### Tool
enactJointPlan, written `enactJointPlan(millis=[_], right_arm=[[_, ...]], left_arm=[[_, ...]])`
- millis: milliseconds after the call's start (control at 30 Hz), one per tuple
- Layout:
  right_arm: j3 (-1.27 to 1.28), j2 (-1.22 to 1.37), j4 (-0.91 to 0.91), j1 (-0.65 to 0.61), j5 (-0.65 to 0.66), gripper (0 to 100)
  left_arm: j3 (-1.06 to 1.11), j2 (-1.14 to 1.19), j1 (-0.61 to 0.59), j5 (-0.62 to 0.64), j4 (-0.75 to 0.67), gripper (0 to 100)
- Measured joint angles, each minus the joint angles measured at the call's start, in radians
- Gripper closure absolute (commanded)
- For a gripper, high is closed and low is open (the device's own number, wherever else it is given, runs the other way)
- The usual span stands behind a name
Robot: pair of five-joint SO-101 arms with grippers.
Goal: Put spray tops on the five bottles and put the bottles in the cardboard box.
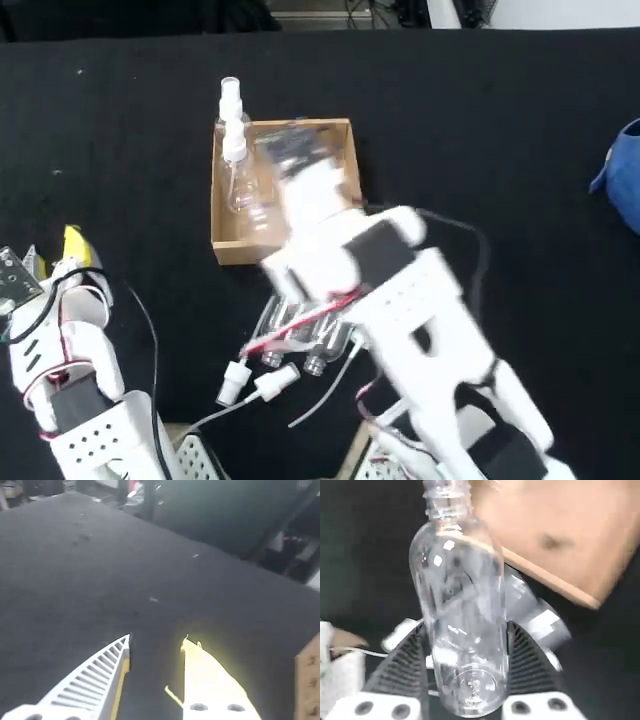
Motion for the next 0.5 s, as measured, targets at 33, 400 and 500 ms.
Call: enactJointPlan(millis=[33,400,500], right_arm=[[0.018,0.014,-0.048,-0.034,-0.014,98.0],[0.061,0.282,-0.443,-0.166,-0.149,97.6],[0.061,0.338,-0.525,-0.170,-0.218,97.5]], left_arm=[[-0.002,0.000,-0.015,-0.014,0.009,97],[-0.012,0.029,-0.072,-0.187,0.083,97],[-0.032,0.120,-0.072,-0.233,0.083,97]])
